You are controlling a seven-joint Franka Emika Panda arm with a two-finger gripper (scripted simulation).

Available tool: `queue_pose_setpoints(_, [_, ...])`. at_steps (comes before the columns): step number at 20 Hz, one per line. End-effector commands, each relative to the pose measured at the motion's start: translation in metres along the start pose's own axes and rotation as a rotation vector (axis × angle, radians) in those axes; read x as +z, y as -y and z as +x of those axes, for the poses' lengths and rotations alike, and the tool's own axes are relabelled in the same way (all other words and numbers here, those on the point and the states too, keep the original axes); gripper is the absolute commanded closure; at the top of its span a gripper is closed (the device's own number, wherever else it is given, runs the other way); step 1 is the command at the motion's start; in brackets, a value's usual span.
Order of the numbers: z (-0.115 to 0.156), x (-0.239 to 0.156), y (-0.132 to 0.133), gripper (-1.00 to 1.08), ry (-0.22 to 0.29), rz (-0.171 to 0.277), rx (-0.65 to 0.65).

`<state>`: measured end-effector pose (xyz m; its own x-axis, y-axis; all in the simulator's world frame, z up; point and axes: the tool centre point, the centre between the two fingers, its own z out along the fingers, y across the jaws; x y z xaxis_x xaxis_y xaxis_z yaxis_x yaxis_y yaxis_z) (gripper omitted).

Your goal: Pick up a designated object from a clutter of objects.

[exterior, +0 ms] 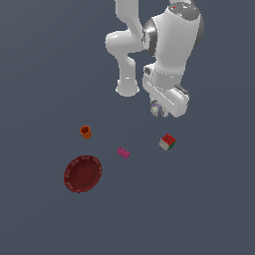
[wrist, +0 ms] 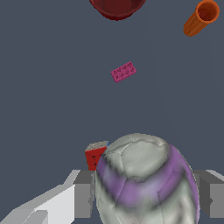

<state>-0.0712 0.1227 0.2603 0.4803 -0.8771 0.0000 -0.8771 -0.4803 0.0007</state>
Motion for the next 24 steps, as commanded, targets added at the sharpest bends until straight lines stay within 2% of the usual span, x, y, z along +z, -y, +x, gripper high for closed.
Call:
queue_pose_setpoints(1, [-0.004, -0.024, -0.010, 1.08, 0.000, 0.001, 0.000])
queue_pose_setpoints(13, [-0.020, -0.113, -0.047, 1.08, 0.000, 0.001, 0.000])
queue_pose_setpoints(24, [-0.025, -0.141, -0.056, 1.08, 0.000, 0.001, 0.000])
